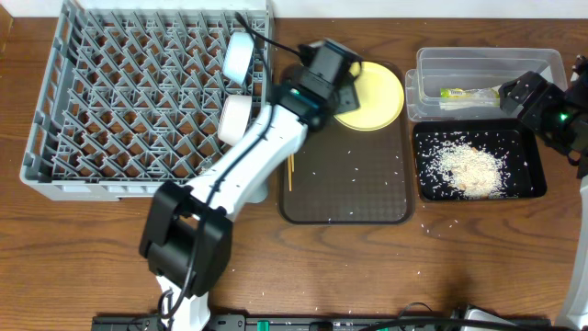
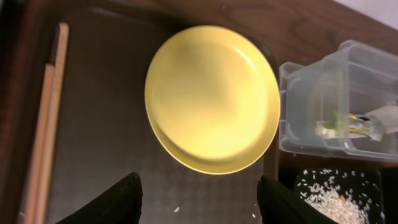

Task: Sort waste into correct bins and load items into the dishwasher
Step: 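Reach the left gripper to the yellow plate and grasp its edge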

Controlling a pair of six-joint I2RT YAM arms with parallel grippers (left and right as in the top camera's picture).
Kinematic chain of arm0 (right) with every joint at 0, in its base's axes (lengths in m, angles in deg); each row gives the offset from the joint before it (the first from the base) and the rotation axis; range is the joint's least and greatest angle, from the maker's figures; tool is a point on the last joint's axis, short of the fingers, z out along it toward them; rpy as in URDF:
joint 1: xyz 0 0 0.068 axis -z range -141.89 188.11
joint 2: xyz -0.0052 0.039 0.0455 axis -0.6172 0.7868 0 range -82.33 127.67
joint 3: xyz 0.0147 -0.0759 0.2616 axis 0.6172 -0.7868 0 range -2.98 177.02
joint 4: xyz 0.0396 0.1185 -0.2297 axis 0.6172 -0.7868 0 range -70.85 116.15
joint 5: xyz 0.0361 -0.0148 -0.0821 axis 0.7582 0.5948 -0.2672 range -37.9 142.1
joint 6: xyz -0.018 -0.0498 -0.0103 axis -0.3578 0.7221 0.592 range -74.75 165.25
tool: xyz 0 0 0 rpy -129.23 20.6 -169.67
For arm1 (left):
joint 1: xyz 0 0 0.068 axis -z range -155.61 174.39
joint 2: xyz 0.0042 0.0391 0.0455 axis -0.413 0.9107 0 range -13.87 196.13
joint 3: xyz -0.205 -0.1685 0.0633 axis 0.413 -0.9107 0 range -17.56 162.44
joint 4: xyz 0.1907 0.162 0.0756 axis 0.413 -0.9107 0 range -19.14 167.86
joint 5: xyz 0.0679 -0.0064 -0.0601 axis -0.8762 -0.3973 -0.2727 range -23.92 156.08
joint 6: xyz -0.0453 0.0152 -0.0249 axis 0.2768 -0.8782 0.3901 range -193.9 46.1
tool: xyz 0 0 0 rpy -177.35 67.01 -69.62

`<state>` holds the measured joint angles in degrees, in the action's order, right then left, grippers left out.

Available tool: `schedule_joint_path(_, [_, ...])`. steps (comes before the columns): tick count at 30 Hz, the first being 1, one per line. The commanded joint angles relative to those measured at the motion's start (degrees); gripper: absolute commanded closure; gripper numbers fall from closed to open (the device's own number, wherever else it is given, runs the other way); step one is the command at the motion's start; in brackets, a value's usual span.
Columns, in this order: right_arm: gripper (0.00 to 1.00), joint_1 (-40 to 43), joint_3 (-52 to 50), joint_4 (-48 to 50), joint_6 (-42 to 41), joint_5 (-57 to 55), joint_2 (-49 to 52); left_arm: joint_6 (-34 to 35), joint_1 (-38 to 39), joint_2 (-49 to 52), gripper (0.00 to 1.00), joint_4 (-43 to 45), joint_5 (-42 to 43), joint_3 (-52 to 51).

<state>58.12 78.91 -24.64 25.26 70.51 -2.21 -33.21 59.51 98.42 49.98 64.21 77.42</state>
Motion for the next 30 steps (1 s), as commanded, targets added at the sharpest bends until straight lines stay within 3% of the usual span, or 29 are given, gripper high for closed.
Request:
schedule_joint_path(1, [0.01,0.07,0.87,-0.02,-0.35,0.04,0.13,7.08,0.70,4.02,0.39,-0.22,-6.16,-0.15])
schedule_joint_path(6, [0.01,0.07,0.87,-0.02,-0.35,0.04,0.13,13.46,0.26,8.87,0.40,0.09,-6.36,-0.15])
schedule_joint_path(26, [0.01,0.07,0.87,-0.02,-0.35,0.04,0.13,13.44,0.33,19.30,0.42,10.40,-5.92,-0.15])
schedule_joint_path(30, [0.01,0.07,0.87,-0.02,-0.35,0.04,0.13,13.42,0.26,21.18,0.42,12.24,-1.77,-0.15])
